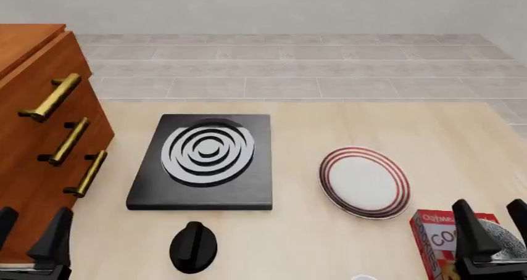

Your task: Pick the akita bowl on the cookies box and place it on the plate.

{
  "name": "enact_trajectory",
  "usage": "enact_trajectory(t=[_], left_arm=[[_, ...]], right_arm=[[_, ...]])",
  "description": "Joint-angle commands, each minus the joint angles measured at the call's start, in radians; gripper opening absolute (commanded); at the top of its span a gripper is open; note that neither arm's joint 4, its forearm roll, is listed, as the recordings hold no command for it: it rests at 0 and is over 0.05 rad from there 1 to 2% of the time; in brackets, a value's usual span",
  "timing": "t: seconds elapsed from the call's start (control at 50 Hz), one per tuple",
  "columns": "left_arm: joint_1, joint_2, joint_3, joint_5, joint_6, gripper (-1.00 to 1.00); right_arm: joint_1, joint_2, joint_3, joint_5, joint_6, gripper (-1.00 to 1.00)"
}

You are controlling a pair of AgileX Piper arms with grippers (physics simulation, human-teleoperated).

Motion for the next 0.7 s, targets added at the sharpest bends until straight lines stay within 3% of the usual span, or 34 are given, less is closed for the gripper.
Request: enact_trajectory(t=[0.02, 0.16, 0.44, 0.5, 0.54, 0.58, 0.6, 0.66, 0.7], left_arm=[[0.000, 0.000, 0.000, 0.000, 0.000, 1.00], [0.000, 0.000, 0.000, 0.000, 0.000, 1.00], [0.000, 0.000, 0.000, 0.000, 0.000, 1.00], [0.000, 0.000, 0.000, 0.000, 0.000, 1.00], [0.000, 0.000, 0.000, 0.000, 0.000, 1.00], [0.000, 0.000, 0.000, 0.000, 0.000, 1.00], [0.000, 0.000, 0.000, 0.000, 0.000, 1.00], [0.000, 0.000, 0.000, 0.000, 0.000, 1.00], [0.000, 0.000, 0.000, 0.000, 0.000, 1.00]], right_arm=[[-0.031, -0.054, 0.010, 0.087, 0.005, 1.00], [-0.024, 0.024, 0.009, 0.038, 0.002, 1.00], [-0.023, 0.041, 0.010, 0.026, 0.011, 1.00], [-0.025, 0.111, 0.010, -0.023, 0.019, 1.00], [-0.022, 0.142, 0.009, -0.045, 0.054, 1.00], [-0.030, 0.260, 0.010, -0.121, 0.075, 1.00], [-0.049, 0.311, 0.009, -0.154, 0.072, 1.00], [-0.089, 0.238, -0.057, -0.023, -0.051, 1.00], [-0.110, 0.269, -0.104, 0.025, -0.095, 1.00]])
